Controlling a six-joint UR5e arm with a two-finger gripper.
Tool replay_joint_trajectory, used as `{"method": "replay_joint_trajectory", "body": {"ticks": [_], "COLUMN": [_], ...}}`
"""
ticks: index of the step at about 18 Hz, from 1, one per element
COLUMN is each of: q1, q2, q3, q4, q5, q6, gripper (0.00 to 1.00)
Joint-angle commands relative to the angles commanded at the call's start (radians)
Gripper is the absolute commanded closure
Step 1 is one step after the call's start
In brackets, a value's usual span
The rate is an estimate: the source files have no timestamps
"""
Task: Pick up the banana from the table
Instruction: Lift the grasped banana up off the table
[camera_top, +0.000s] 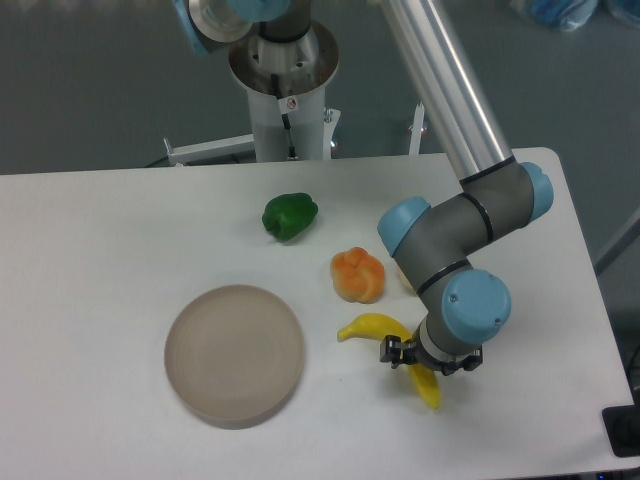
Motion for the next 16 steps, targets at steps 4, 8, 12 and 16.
{"method": "replay_joint_trajectory", "body": {"ticks": [4, 8, 12, 16], "q1": [0.000, 0.005, 0.006, 0.015], "q2": [0.003, 0.029, 0.041, 0.052], "q3": [-0.002, 0.009, 0.038, 0.070], "q4": [-0.002, -0.002, 0.000, 0.000], "q5": [0.000, 0.002, 0.054, 0.052], "q6": [-0.015, -0.005, 0.078, 0.162], "gripper": [0.63, 0.71, 0.71, 0.71]}}
